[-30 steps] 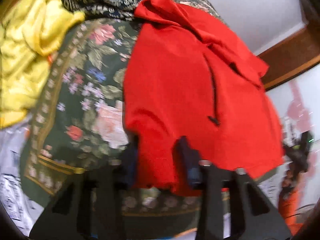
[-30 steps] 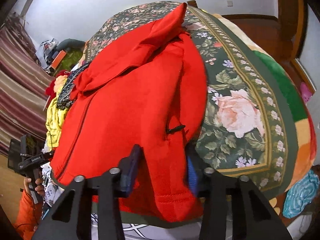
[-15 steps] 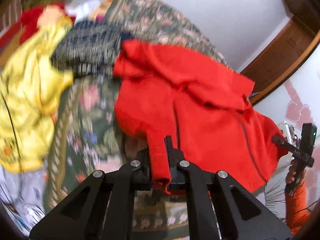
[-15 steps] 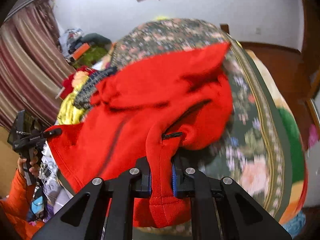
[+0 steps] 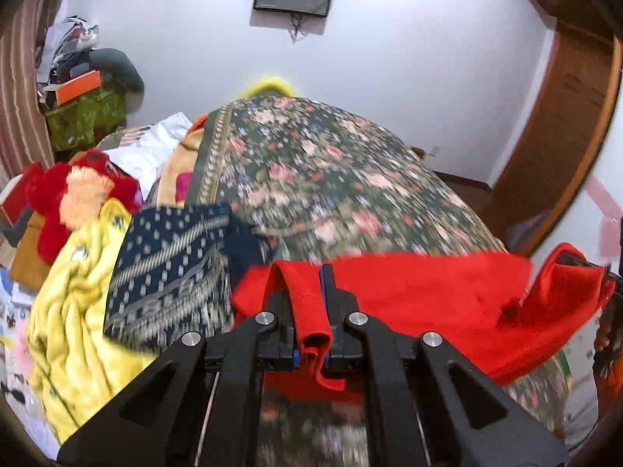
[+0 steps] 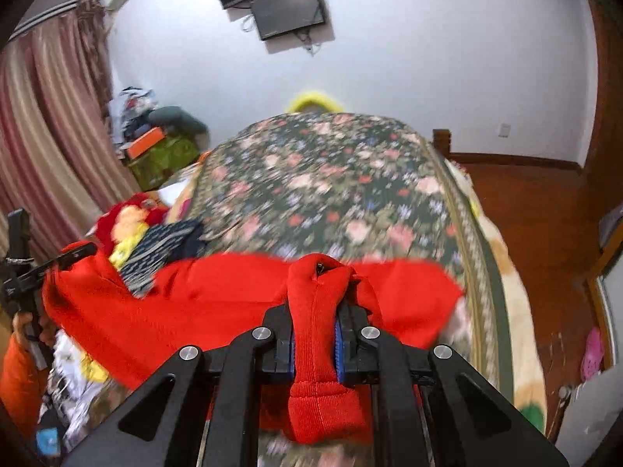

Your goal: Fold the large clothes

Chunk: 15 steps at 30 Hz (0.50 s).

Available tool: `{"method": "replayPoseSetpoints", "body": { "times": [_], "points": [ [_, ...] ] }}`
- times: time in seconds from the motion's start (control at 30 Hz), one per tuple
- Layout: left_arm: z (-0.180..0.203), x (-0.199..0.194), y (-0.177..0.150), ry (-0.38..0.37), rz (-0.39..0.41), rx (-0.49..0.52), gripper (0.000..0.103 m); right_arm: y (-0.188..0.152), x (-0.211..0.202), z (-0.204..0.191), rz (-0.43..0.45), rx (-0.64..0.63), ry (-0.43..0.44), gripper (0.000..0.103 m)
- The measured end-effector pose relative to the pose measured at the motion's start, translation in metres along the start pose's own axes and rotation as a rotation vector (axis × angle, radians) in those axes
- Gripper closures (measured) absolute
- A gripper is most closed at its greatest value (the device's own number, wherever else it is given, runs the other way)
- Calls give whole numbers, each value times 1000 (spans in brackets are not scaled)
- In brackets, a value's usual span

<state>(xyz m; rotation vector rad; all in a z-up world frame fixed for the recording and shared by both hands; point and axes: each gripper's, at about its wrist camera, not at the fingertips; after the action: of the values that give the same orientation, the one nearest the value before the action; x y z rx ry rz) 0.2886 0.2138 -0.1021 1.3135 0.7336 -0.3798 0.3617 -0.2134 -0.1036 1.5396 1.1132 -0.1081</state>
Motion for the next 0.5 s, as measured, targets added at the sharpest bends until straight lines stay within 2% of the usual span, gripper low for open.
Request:
{"method": "replayPoseSetpoints", "body": {
  "times": [0.13,0.23,0.33,0.43,0.5],
  "points": [
    [-1,65,29,38,-40,-46,96,28,50,27,-16,10,-80,92],
    [0,122,30,100,-102,-49,96,33,89,58,-61,60,-106,92],
    [-2,178,16,164,-204,-49,96,26,122,92,-141,117,-133,92],
    [-7,221,-2,184,-293,-61,95,19,132,122,-149,209,-62,92],
    [-3,236,-13,197,-317,-43,95,18,129,130,-137,239,-27,90]
  ]
}}
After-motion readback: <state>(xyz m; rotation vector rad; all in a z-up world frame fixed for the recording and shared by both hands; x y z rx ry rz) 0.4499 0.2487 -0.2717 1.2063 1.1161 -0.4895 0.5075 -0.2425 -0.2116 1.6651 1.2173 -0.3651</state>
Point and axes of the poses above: each gripper's, at about its wrist camera, not at the fingertips, and x roughly the way its jaws point, z to its right, y to its top, and after that the axes turned 10 degrees about y, right-handed
